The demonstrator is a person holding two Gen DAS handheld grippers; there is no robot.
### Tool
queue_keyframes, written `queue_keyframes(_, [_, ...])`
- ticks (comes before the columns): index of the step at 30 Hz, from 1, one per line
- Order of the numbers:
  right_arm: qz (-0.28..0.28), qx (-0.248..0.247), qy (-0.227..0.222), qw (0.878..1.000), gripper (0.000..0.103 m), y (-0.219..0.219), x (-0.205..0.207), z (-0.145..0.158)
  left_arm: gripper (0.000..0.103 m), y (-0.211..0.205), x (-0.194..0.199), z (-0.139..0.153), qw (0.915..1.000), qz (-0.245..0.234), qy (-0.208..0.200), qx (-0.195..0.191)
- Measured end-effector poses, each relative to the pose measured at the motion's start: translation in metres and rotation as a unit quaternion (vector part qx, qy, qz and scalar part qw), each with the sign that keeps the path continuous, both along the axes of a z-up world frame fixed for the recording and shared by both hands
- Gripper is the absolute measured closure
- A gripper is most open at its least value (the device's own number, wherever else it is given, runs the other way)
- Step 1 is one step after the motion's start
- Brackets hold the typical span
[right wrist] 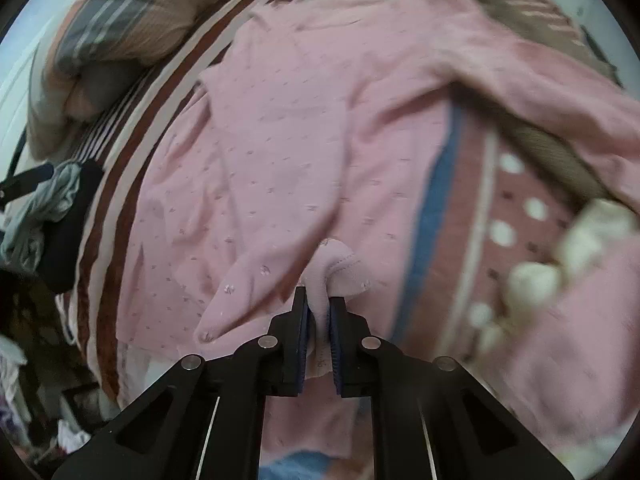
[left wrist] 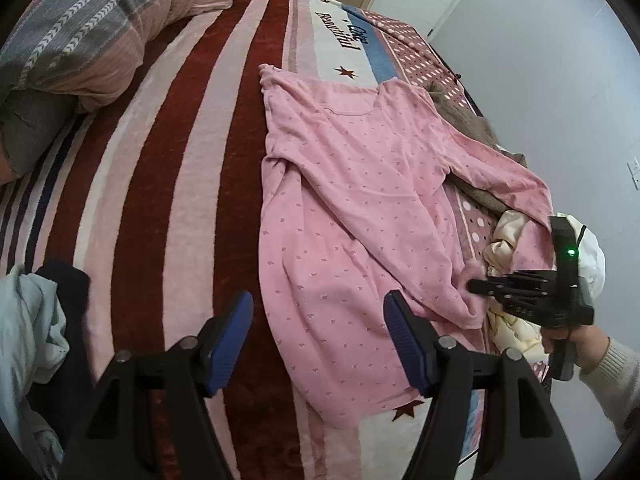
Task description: Fold small clothes
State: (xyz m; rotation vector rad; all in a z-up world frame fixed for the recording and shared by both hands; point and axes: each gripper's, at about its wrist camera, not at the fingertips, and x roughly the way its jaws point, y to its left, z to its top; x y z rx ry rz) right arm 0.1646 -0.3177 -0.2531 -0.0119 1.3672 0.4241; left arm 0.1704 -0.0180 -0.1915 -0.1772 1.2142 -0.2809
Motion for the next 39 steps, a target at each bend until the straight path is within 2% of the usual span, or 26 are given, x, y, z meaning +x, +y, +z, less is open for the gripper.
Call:
queue_keyframes(5, [-0.044,-0.027,-0.015,0.999,0.099,-0.027,-0.017,0.026,0.039,-0.003,0.000,0.002,1.0000,-0.003,-0.002,0.000])
queue_keyframes(10, [-0.095,-0.046,-0.017,0.994,0.099,-0.046,-0.035,0.037,0.038,-0.004,-0.001,0.003,1.0000,-0.002,-0.003,-0.001])
queue_keyframes(16, [-0.137,-0.030,0.023,0.990,0.099,-0.059,-0.048,0.024,0.038,-0.008,-0.001,0.004,1.0000,-0.009,-0.001,0.000])
queue_keyframes(19, [-0.142,-0.020,0.042,0.989,0.099,-0.058,-0.056,0.017,0.038,-0.009,-0.001,0.004,0.9999,-0.011,-0.001,0.000])
queue_keyframes(21, [-0.149,-0.007,0.061,0.987,0.095,-0.057,-0.061,0.010,0.038,-0.010,0.000,0.003,0.9999,-0.012,0.000,0.000])
queue_keyframes(26, [-0.149,-0.013,0.085,0.985,0.094,-0.054,-0.072,0.003,0.038,-0.013,0.000,0.003,0.9999,-0.012,0.000,-0.004])
queue_keyframes(29, [-0.142,-0.015,0.070,0.987,0.092,-0.055,-0.075,0.014,0.037,-0.014,0.001,0.003,0.9999,-0.015,-0.001,-0.003])
queue_keyframes(33, [-0.144,-0.033,0.019,0.989,0.075,-0.060,-0.063,0.037,0.033,-0.014,0.003,-0.001,0.9999,-0.012,-0.001,0.002])
queue_keyframes(34, [-0.147,-0.038,0.011,0.988,0.075,-0.060,-0.059,0.040,0.033,-0.014,0.003,-0.003,0.9999,-0.012,-0.001,0.003])
queue_keyframes(36, [-0.155,-0.037,0.002,0.987,0.073,-0.062,-0.048,0.040,0.033,-0.014,0.004,-0.008,0.9999,-0.010,0.000,0.003])
queue_keyframes(39, [-0.147,-0.022,0.014,0.989,0.073,-0.059,-0.036,0.021,0.033,-0.014,0.005,-0.014,0.9999,-0.010,0.005,0.005])
